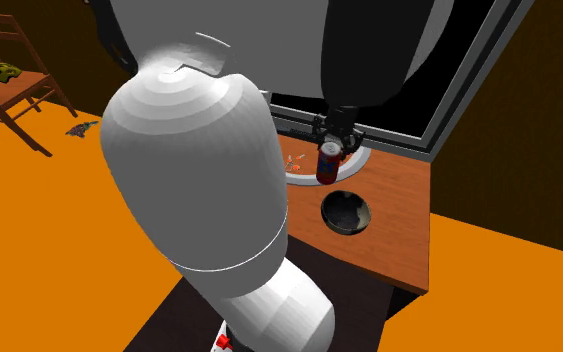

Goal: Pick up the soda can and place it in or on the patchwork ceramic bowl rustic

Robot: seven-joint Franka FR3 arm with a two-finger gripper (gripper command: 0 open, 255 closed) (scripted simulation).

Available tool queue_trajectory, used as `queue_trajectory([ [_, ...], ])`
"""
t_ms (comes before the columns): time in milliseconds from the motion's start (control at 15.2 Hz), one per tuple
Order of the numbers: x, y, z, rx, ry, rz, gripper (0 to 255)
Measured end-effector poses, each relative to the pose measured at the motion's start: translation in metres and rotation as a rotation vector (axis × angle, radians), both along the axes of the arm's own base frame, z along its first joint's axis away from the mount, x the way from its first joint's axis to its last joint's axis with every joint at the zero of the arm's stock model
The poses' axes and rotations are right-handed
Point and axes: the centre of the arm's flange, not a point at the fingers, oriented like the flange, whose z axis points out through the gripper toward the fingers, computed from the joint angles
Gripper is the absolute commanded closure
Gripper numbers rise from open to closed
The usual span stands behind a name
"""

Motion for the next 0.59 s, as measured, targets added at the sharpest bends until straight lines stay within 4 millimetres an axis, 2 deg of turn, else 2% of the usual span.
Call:
queue_trajectory([
  [396,0.01,-0.075,0.012,0.0,0.0,0.0,255],
  [594,0.009,-0.089,0.001,0.0,0.0,0.001,255],
])
